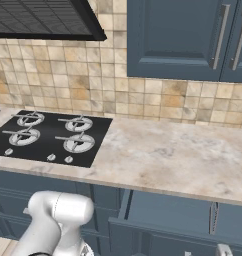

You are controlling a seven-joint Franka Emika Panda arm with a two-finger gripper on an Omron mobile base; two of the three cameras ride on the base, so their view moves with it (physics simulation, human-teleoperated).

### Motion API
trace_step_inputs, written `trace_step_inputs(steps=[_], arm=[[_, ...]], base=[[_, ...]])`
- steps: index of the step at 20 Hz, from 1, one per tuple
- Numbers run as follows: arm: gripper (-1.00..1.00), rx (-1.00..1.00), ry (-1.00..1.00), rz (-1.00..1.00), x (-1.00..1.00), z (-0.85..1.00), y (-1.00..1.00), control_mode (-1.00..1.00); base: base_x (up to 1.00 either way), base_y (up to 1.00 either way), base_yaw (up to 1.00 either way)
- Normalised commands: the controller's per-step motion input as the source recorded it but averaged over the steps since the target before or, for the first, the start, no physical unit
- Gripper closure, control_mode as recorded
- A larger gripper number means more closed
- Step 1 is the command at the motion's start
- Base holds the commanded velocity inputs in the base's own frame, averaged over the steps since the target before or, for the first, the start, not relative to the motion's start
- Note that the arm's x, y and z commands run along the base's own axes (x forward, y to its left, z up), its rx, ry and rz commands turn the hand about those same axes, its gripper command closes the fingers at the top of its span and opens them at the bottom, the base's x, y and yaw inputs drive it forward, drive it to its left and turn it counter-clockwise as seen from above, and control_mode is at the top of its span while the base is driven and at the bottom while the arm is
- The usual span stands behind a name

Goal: Take the tongs from the drawer on the right and place them on the dining counter next to the tray containing the kebab skewer.

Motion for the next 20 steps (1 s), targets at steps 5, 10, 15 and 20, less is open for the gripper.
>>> trace_step_inputs(steps=[5,10,15,20], arm=[[-1.00,0.00,0.13,0.00,0.20,0.03,0.09,-1.00],[-1.00,0.00,0.11,0.00,0.29,0.00,0.08,-1.00],[-1.00,0.00,0.19,0.00,0.33,0.00,0.04,-1.00],[-1.00,0.00,0.23,0.00,0.32,0.00,0.00,-1.00]], base=[[0.00,0.00,0.00],[0.00,0.00,0.00],[0.00,0.00,0.00],[0.00,0.00,0.00]])
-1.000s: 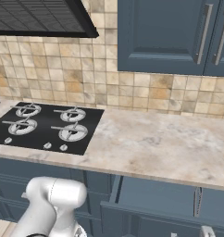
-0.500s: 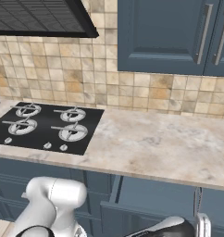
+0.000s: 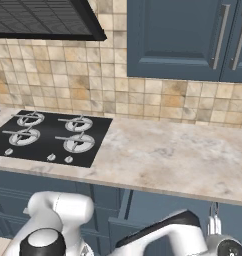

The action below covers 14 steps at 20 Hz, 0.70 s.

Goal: Take the tongs from the drawer on the right and place them on the dining counter next to the tray containing the kebab skewer.

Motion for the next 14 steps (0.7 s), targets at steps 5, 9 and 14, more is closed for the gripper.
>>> trace_step_inputs(steps=[5,9,14], arm=[[-1.00,0.00,0.23,0.00,0.25,0.00,0.00,-1.00],[-1.00,0.00,0.18,0.00,0.20,0.00,0.00,-1.00],[-1.00,0.00,0.13,0.00,0.24,0.00,0.00,-1.00]], base=[[0.00,0.00,0.00],[0.00,0.00,0.00],[0.00,0.00,0.00]])
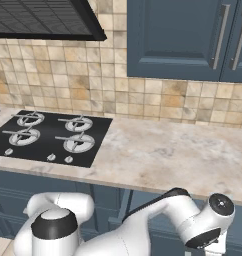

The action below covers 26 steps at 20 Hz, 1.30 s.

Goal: Take the tongs from the drawer on the right and place them on the dining counter next to the tray containing the kebab skewer.

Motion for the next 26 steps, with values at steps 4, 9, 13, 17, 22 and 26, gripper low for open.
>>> trace_step_inputs(steps=[4,9,13,17,22,26], arm=[[-1.00,0.00,0.06,0.00,0.18,0.00,0.00,-1.00],[-1.00,0.00,0.01,0.00,0.20,0.00,0.00,-1.00],[-1.00,0.00,0.00,0.00,0.24,-0.02,0.00,-1.00],[-1.00,0.00,0.04,0.00,0.10,-0.03,0.00,-1.00],[-1.00,0.00,0.14,0.00,-0.03,-0.08,0.00,-1.00],[-1.00,0.00,0.17,-0.02,0.00,0.00,0.00,-1.00]], base=[[0.00,0.00,0.00],[0.00,0.00,0.00],[0.00,0.00,0.00],[0.00,0.00,0.00],[0.00,0.00,0.00],[0.00,0.00,0.00]])
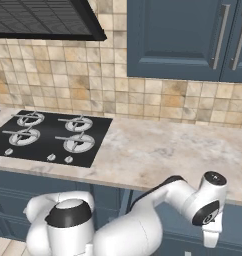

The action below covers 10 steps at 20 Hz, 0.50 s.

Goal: Take the tongs from the drawer on the right and place them on the dining counter next to the tray containing the kebab skewer.

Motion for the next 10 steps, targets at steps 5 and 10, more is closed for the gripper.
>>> trace_step_inputs(steps=[5,10], arm=[[-1.00,0.00,0.10,-0.02,0.00,-0.02,0.00,-1.00],[-1.00,0.00,0.03,-0.01,0.00,-0.11,0.00,-1.00]], base=[[0.00,0.00,0.00],[0.00,0.00,0.00]])
